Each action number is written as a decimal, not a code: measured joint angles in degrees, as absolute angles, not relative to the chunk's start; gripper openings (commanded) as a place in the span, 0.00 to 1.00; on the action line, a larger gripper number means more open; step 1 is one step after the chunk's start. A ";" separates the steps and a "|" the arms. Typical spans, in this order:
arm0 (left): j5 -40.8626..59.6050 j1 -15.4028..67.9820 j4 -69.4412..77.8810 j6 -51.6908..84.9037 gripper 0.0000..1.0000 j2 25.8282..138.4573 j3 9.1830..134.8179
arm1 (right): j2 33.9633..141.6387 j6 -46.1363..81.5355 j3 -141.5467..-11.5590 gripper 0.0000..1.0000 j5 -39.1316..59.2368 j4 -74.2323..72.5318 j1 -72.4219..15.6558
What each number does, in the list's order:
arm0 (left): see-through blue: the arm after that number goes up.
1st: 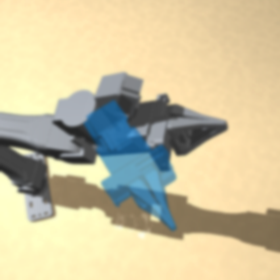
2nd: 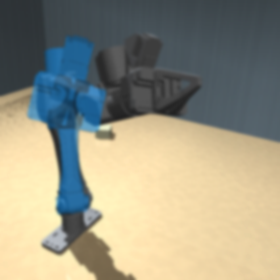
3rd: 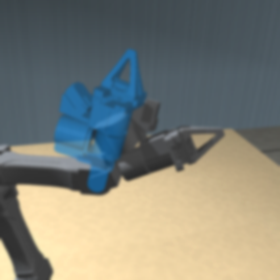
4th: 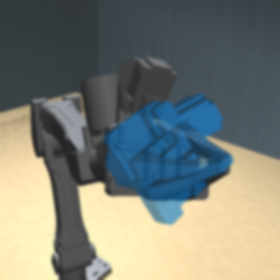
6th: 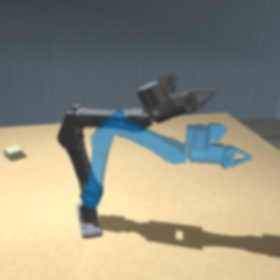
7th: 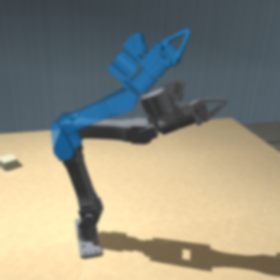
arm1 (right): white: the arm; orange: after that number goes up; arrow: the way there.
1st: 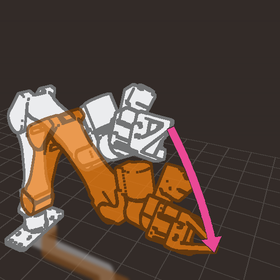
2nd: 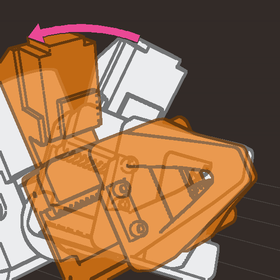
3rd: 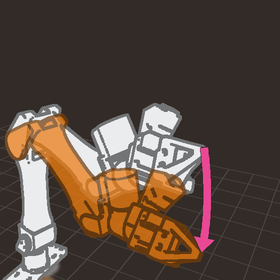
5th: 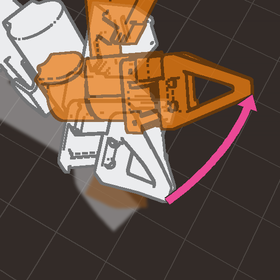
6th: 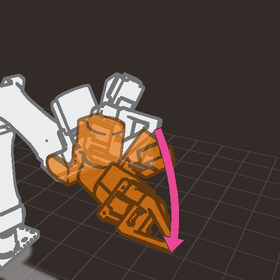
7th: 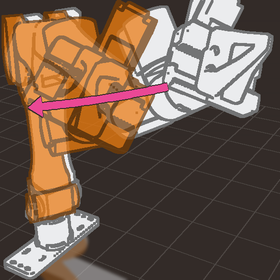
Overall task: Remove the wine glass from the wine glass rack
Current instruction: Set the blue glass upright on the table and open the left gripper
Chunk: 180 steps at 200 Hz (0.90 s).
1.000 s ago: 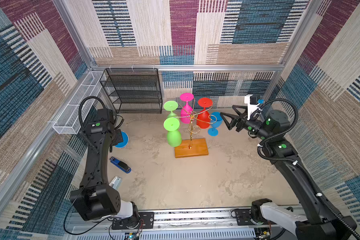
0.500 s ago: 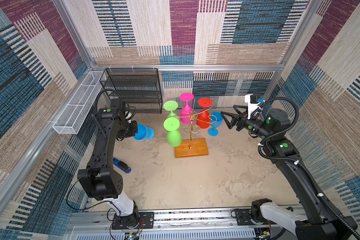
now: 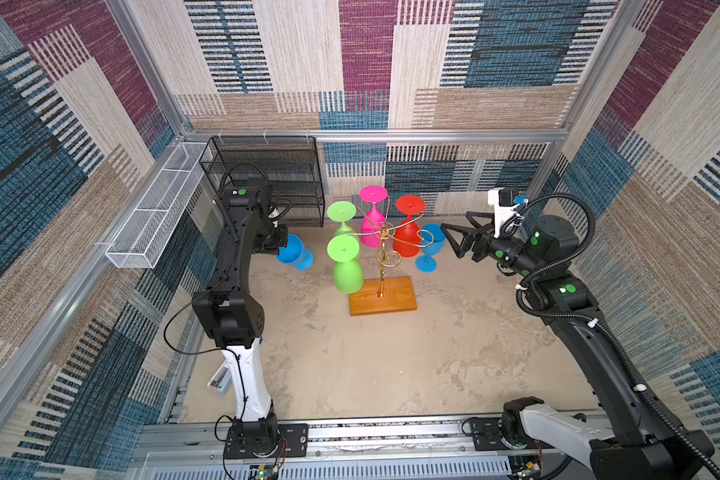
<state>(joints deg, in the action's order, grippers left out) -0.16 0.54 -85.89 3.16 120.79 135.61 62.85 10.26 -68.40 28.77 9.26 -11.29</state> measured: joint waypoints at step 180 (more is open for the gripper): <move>-7.60 2.79 -91.00 1.28 0.12 130.28 139.98 | 65.30 10.70 -70.22 0.99 30.44 10.35 -11.29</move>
